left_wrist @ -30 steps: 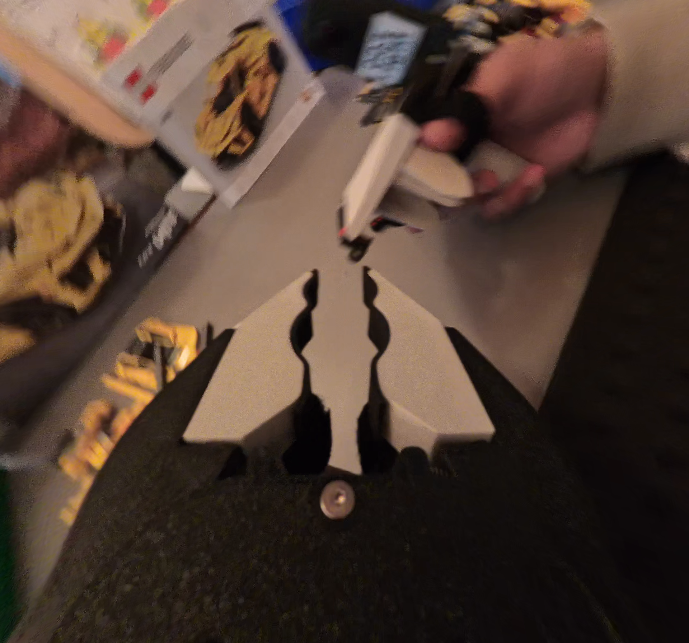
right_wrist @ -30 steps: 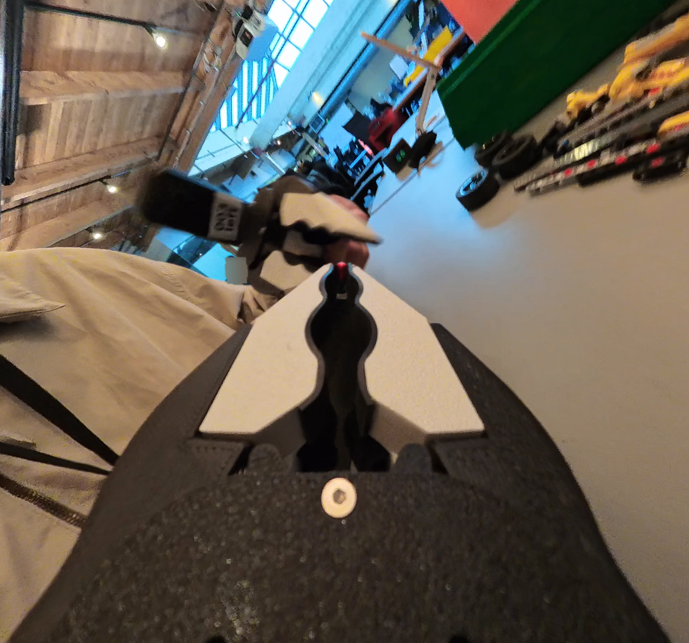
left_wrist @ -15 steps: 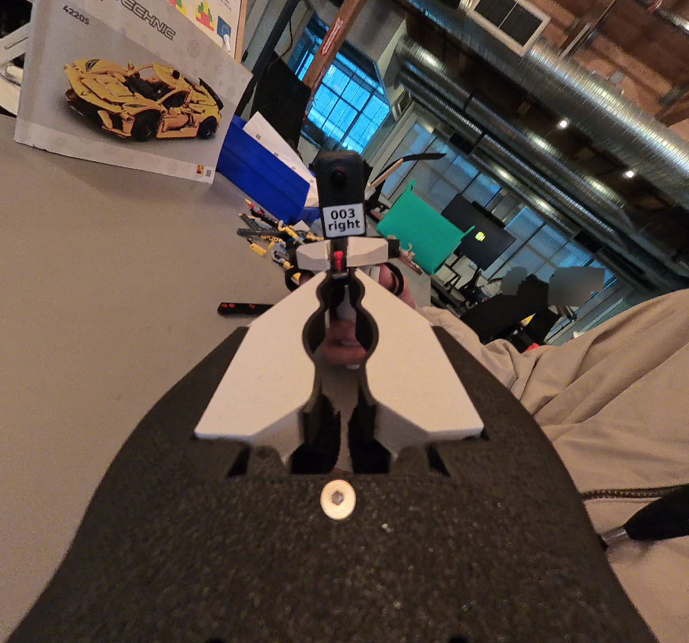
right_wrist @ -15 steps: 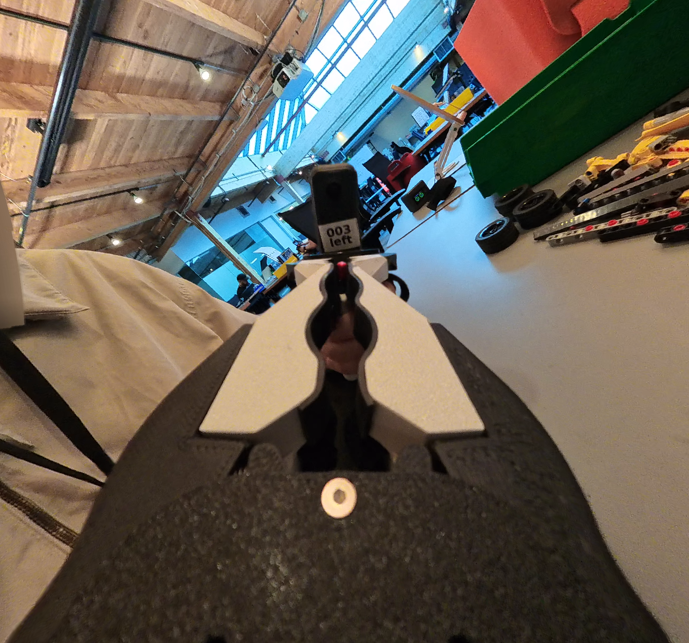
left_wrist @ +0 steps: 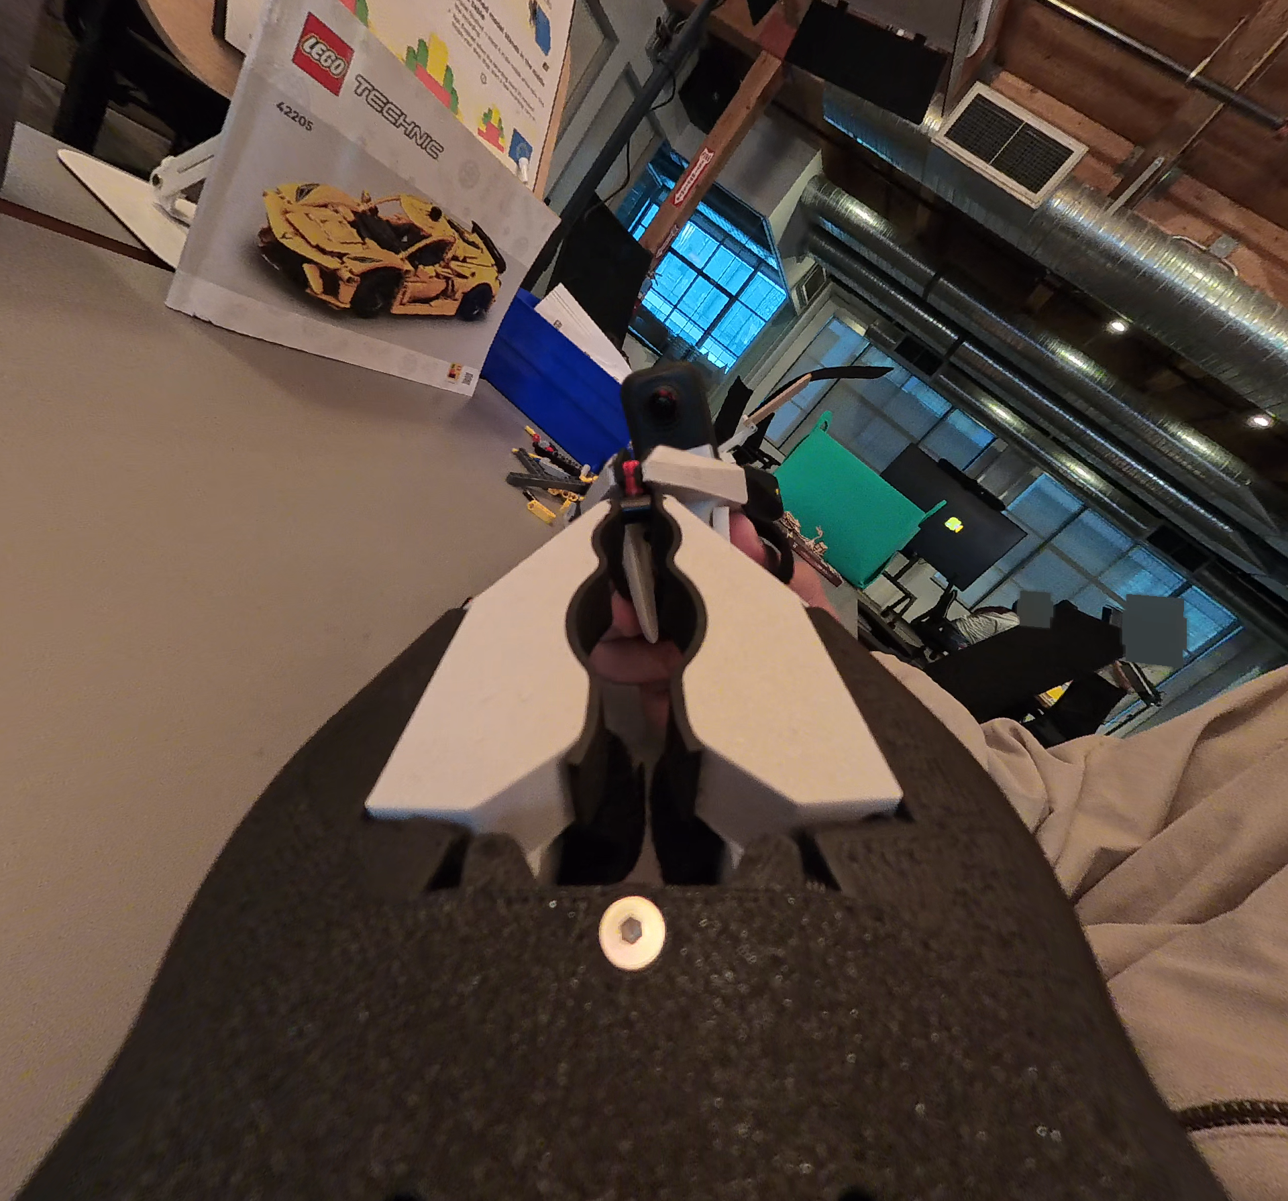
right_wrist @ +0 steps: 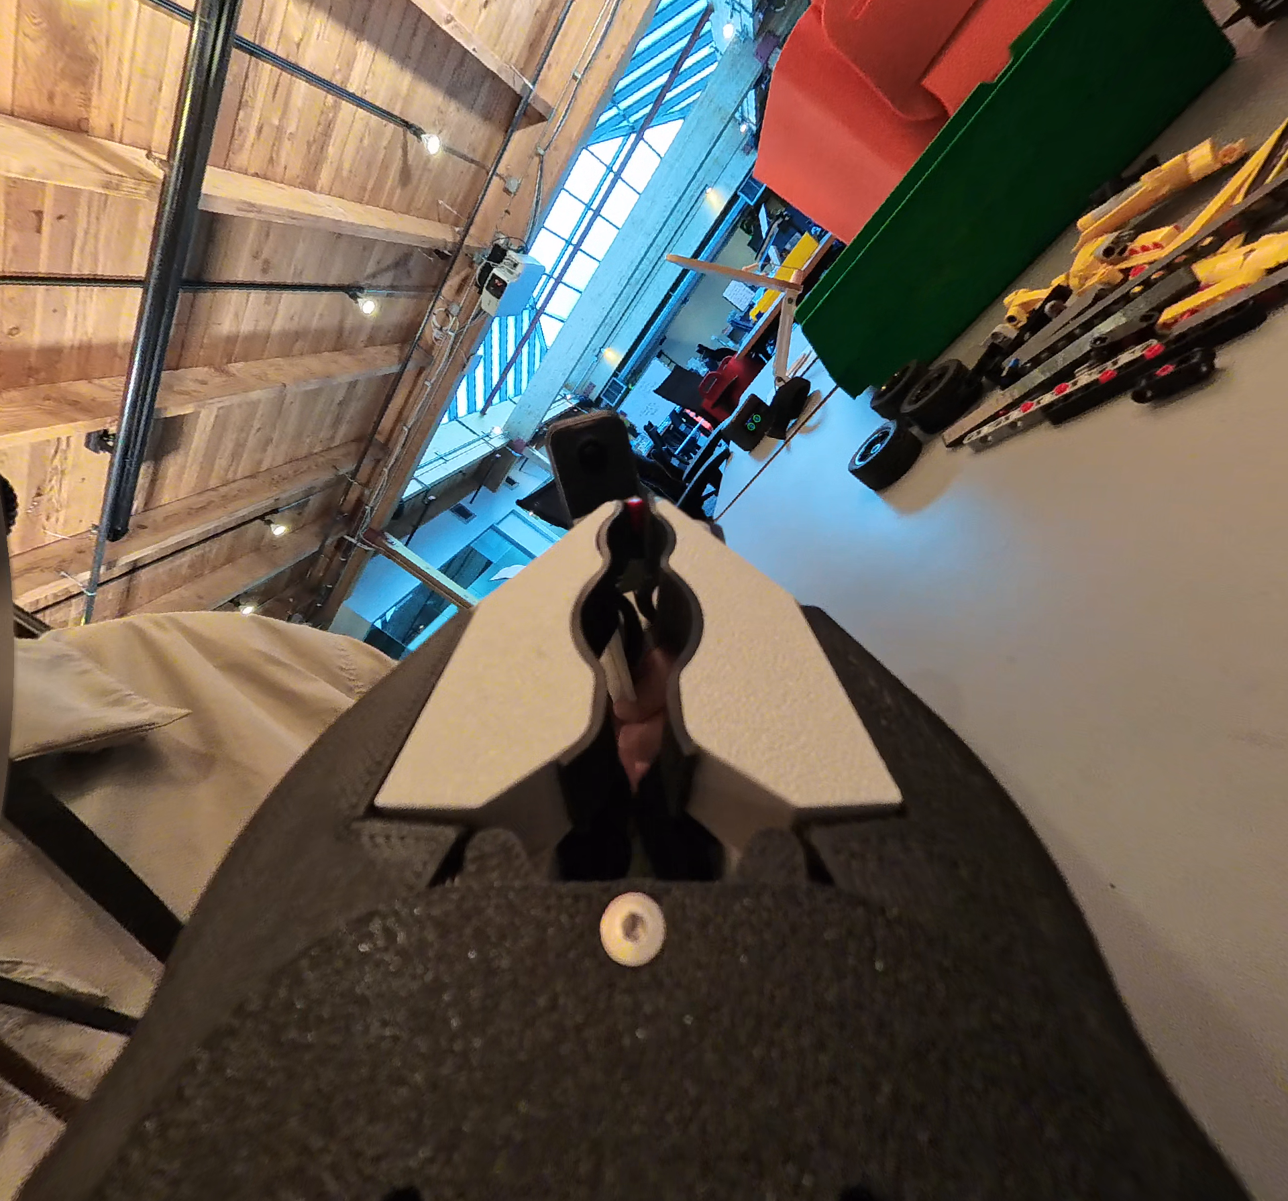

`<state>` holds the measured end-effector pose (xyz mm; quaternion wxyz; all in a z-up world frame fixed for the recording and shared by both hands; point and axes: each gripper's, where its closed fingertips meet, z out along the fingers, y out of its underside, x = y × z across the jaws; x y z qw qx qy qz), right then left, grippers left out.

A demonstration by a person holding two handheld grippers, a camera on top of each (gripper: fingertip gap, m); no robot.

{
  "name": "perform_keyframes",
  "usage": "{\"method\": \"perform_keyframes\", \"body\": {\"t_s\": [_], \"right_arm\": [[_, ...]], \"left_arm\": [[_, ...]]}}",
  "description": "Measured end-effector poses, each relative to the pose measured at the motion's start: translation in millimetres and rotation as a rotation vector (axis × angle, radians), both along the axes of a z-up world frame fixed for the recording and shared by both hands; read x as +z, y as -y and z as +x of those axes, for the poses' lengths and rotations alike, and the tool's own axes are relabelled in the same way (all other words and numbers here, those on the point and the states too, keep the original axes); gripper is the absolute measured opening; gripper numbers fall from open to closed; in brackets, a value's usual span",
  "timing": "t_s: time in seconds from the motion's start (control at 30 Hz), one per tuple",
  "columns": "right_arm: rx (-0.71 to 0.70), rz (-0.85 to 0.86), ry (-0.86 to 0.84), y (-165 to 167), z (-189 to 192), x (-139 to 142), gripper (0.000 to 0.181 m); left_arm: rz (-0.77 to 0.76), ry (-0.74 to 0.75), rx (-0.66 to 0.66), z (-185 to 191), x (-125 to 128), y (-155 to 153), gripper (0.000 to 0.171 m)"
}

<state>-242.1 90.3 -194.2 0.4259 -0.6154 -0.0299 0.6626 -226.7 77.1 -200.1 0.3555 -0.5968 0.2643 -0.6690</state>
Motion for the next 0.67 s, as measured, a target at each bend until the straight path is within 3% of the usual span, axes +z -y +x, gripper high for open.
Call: {"method": "perform_keyframes", "body": {"t_s": [0.67], "right_arm": [[-0.052, 0.062, 0.116, 2.0, 4.3, 4.6, 0.0]], "left_arm": [[0.161, -0.132, 0.041, 4.9, -9.4, 7.3, 0.008]]}}
